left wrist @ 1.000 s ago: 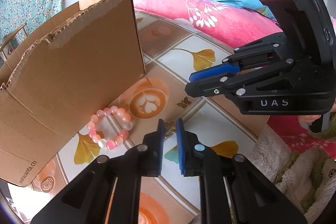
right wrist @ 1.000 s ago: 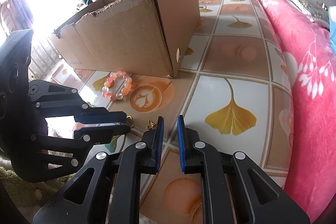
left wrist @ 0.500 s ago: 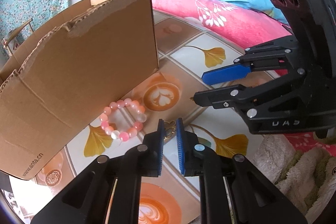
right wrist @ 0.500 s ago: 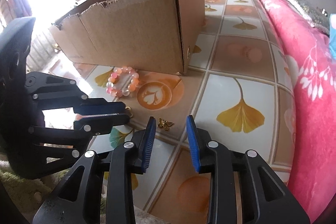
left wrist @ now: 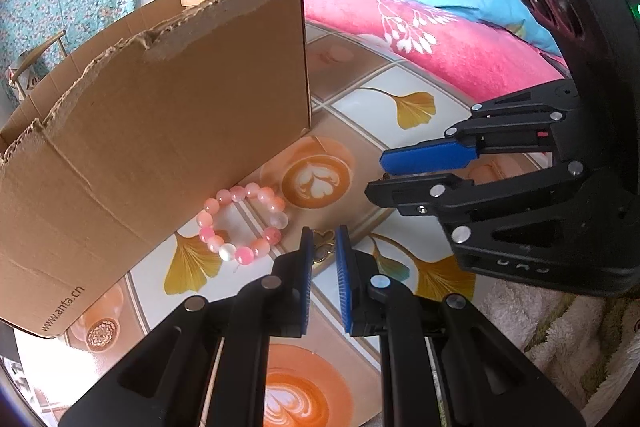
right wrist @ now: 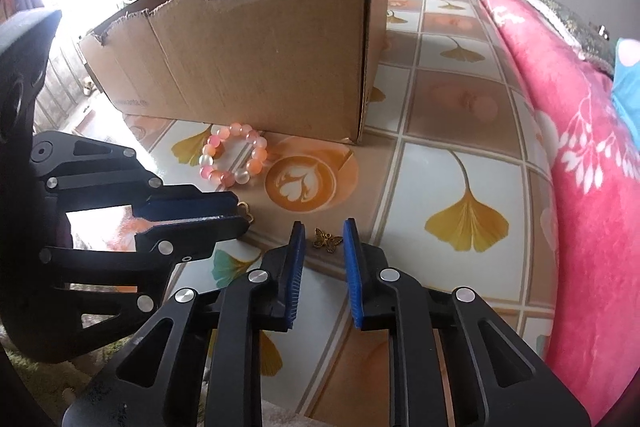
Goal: Organize jewelry
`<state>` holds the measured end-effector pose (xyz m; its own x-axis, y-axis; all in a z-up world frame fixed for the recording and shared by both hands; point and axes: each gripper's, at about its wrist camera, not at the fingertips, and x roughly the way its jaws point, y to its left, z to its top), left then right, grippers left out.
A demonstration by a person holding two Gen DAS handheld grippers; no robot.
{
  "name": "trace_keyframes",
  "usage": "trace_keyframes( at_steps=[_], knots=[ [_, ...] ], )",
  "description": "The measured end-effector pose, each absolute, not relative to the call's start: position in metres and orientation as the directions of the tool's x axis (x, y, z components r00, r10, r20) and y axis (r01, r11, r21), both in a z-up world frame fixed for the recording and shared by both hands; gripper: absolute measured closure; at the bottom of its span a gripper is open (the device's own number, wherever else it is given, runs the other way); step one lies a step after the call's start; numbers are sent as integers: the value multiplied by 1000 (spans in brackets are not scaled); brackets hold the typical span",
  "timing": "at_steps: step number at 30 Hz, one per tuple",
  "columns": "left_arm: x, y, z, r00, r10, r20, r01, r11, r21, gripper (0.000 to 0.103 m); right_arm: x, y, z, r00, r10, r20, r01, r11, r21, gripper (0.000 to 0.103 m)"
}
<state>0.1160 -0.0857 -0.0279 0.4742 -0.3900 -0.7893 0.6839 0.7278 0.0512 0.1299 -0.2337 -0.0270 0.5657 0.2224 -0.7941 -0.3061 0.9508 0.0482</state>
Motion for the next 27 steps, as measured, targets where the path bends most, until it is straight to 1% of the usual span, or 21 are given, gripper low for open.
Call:
trace_keyframes(
  at_steps=[3, 12, 13, 27],
  knots=[
    [116, -85, -28, 474, -391, -789, 684, 727, 51, 92, 128, -231, -27, 572, 215, -792, -302, 952, 41, 91],
    [116, -85, -28, 476, -392, -787, 684, 727, 52, 92, 124, -231, -27, 588, 215, -780, -299, 953, 38, 92],
    [116, -85, -28, 477, -392, -787, 684, 727, 53, 92, 123, -231, -26, 589, 218, -778, -301, 953, 40, 93],
    [116, -84, -26, 482, -391, -784, 684, 727, 57, 92, 119, -232, -18, 608, 235, -759, -322, 946, 35, 93]
  ],
)
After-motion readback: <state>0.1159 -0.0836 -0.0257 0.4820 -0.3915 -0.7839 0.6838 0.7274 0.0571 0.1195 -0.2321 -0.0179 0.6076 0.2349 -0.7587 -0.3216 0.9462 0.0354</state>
